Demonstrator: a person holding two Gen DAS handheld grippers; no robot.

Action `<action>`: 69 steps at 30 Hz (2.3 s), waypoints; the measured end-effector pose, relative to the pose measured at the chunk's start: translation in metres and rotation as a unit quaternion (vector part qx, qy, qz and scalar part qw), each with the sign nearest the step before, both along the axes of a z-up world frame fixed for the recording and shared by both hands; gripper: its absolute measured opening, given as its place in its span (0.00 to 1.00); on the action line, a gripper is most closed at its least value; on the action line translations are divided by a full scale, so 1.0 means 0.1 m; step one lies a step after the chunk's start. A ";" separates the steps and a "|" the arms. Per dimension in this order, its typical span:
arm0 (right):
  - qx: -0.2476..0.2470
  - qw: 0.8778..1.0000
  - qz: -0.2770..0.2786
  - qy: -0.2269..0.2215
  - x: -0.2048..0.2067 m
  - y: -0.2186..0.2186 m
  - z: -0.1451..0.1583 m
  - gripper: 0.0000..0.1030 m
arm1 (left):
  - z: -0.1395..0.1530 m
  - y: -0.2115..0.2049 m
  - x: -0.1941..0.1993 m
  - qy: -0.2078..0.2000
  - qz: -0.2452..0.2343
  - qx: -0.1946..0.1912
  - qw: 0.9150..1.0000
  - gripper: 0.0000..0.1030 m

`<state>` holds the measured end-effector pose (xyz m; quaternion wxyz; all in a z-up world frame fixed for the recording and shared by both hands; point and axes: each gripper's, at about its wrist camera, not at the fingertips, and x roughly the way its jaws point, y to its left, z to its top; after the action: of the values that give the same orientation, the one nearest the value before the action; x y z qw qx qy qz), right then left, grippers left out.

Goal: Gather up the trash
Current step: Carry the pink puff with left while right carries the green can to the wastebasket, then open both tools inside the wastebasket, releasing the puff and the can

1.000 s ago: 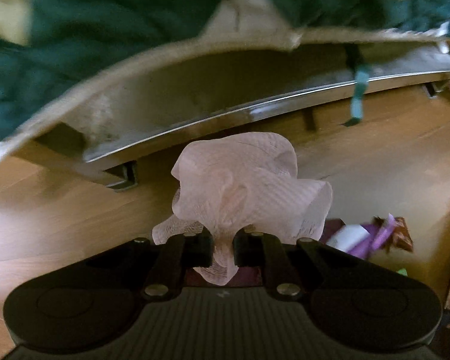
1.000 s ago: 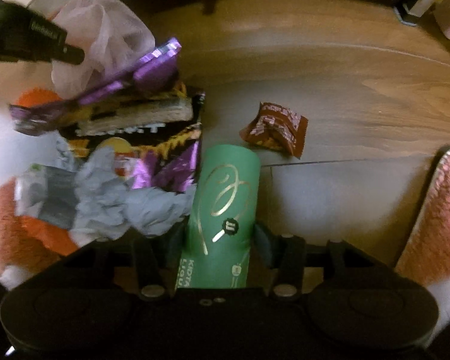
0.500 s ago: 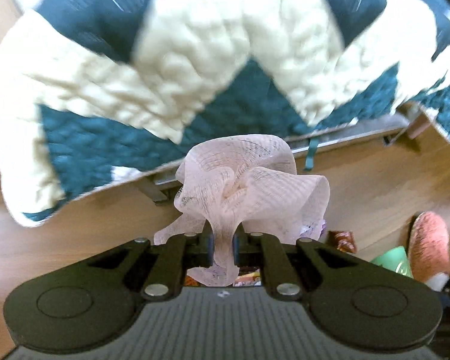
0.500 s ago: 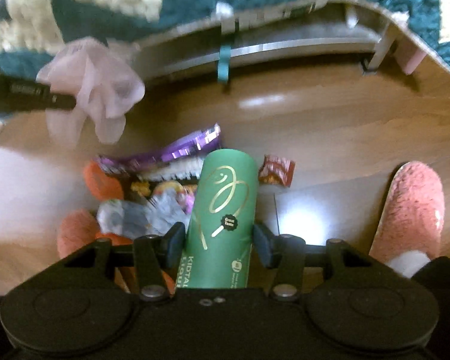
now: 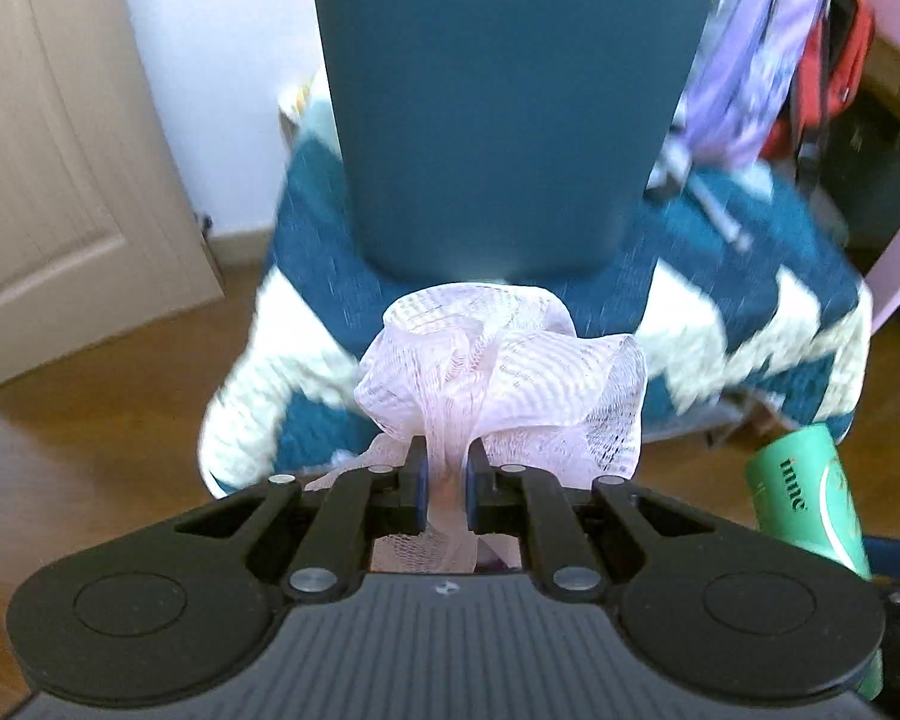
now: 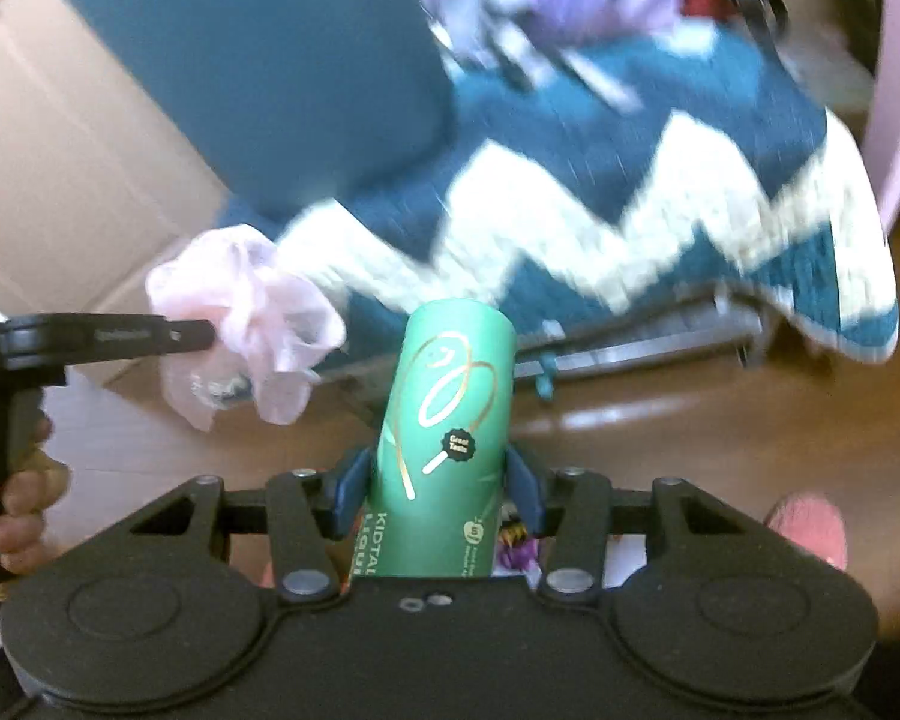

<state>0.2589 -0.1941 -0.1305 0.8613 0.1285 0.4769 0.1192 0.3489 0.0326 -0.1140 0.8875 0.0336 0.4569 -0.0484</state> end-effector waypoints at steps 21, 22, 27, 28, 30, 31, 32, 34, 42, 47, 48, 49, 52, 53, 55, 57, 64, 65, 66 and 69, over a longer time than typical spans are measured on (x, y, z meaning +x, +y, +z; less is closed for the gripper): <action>-0.040 0.972 0.056 -0.227 0.63 0.28 2.38 0.47 | 2.41 -0.26 0.14 -0.207 0.030 -0.014 0.978 0.11; -0.045 0.970 0.057 -0.234 0.69 0.31 2.43 0.47 | 2.49 -0.26 0.18 -0.213 0.033 -0.014 0.976 0.11; -0.063 0.962 0.057 -0.259 1.07 0.48 2.67 0.47 | 2.78 -0.20 0.52 -0.220 0.046 -0.024 0.974 0.11; -0.065 0.961 0.057 -0.261 1.15 0.51 2.67 0.47 | 2.80 -0.18 0.60 -0.220 0.049 -0.025 0.974 0.11; -0.067 0.960 0.057 -0.264 1.30 0.57 2.70 0.47 | 2.83 -0.17 0.80 -0.215 0.051 -0.025 0.975 0.11; -0.071 0.960 0.057 -0.265 1.39 0.60 2.70 0.47 | 2.82 -0.16 0.88 -0.212 0.054 -0.023 0.976 0.11; -0.074 0.960 0.057 -0.265 1.46 0.63 2.68 0.47 | 2.81 -0.17 0.97 -0.210 0.056 -0.020 0.976 0.11; -0.077 0.961 0.056 -0.260 1.62 0.67 2.64 0.47 | 2.73 -0.17 1.15 -0.201 0.056 -0.012 0.978 0.11; -0.116 0.964 0.075 -0.227 2.27 0.88 2.26 0.47 | 2.25 -0.16 1.76 -0.146 0.054 0.006 0.988 0.11; -0.145 0.964 0.097 -0.200 2.50 1.02 1.98 0.47 | 1.93 -0.19 2.05 -0.105 0.043 0.027 0.993 0.11; -0.152 0.964 0.101 -0.196 2.53 1.04 1.92 0.47 | 1.87 -0.21 2.10 -0.098 0.039 0.031 0.994 0.11; -0.157 0.963 0.108 -0.192 2.56 1.07 1.87 0.47 | 1.81 -0.22 2.13 -0.094 0.037 0.035 0.994 0.11; -0.173 0.961 0.121 -0.181 2.62 1.13 1.75 0.47 | 1.66 -0.24 2.20 -0.080 0.031 0.044 0.995 0.11; -0.180 0.959 0.126 -0.179 2.63 1.15 1.72 0.47 | 1.62 -0.24 2.21 -0.073 0.028 0.045 0.996 0.11; -0.190 0.957 0.134 -0.175 2.66 1.18 1.67 0.47 | 1.56 -0.26 2.27 -0.063 0.024 0.053 0.996 0.11; -0.194 0.956 0.144 -0.166 2.67 1.19 1.63 0.47 | 1.49 -0.28 2.30 -0.049 0.018 0.064 0.997 0.11; -0.221 0.947 0.169 -0.158 2.65 1.27 1.59 0.44 | 1.44 -0.33 2.35 -0.010 -0.002 0.085 0.996 0.11; -0.221 0.947 0.170 -0.156 2.66 1.26 1.59 0.45 | 1.43 -0.32 2.34 -0.005 -0.003 0.083 0.997 0.11; -0.223 0.947 0.170 -0.155 2.67 1.26 1.59 0.45 | 1.44 -0.31 2.35 -0.002 0.000 0.079 0.997 0.13; -0.227 0.946 0.166 -0.159 2.65 1.27 1.61 0.48 | 1.47 -0.28 2.34 -0.004 0.006 0.072 0.997 0.22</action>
<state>0.5242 -0.0674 0.0308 0.9002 -0.1726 0.3627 0.1681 0.5825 0.0046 0.0332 0.8849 0.0951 0.4559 -0.0099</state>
